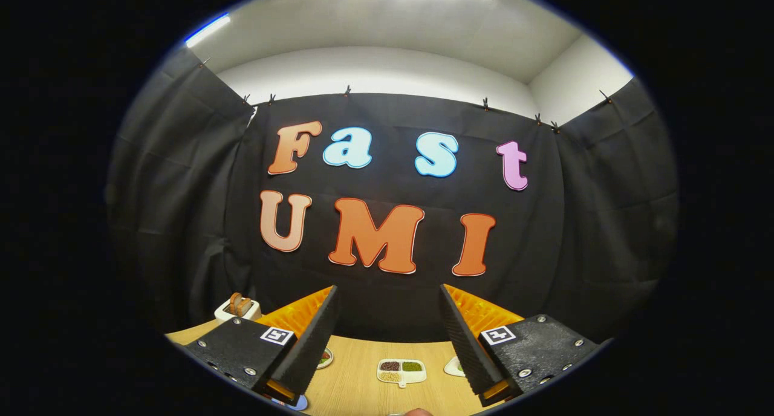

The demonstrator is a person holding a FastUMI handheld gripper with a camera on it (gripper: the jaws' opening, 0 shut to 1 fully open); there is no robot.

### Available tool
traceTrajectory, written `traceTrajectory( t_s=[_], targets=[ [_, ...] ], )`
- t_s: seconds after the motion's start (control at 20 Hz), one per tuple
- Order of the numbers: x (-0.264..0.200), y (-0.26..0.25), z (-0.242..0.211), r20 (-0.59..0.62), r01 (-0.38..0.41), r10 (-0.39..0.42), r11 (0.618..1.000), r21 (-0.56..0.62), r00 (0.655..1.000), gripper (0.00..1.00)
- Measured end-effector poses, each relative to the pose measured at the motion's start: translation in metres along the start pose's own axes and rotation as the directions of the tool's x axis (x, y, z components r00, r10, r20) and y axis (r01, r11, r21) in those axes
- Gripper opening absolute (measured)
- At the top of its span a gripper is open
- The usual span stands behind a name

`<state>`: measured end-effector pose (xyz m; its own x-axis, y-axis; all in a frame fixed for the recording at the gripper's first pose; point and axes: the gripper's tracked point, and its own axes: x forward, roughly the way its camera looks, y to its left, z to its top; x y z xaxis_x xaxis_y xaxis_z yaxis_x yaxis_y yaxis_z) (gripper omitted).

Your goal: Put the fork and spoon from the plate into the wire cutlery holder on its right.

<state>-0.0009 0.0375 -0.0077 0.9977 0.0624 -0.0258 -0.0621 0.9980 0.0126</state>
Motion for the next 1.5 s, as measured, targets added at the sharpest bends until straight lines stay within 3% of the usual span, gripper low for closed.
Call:
traceTrajectory(
  t_s=[0.45, 0.65, 0.8, 1.0, 1.2, 1.35, 1.5],
  targets=[
    [-0.001, 0.053, -0.038, -0.084, -0.111, 0.110, 0.994, 0.003, 0.990, 0.97],
    [0.001, 0.099, -0.076, -0.175, -0.208, 0.208, 0.978, 0.019, 0.962, 0.97],
    [0.003, 0.138, -0.114, -0.274, -0.282, 0.281, 0.959, 0.036, 0.920, 0.97],
    [-0.006, 0.184, -0.184, -0.459, -0.351, 0.361, 0.930, 0.109, 0.812, 0.97],
    [-0.018, 0.210, -0.253, -0.631, -0.393, 0.368, 0.913, 0.108, 0.683, 0.97],
    [-0.043, 0.231, -0.309, -0.766, -0.427, 0.400, 0.886, 0.181, 0.504, 0.96],
    [-0.055, 0.242, -0.355, -0.848, -0.431, 0.381, 0.878, 0.208, 0.368, 0.96]
  ],
)
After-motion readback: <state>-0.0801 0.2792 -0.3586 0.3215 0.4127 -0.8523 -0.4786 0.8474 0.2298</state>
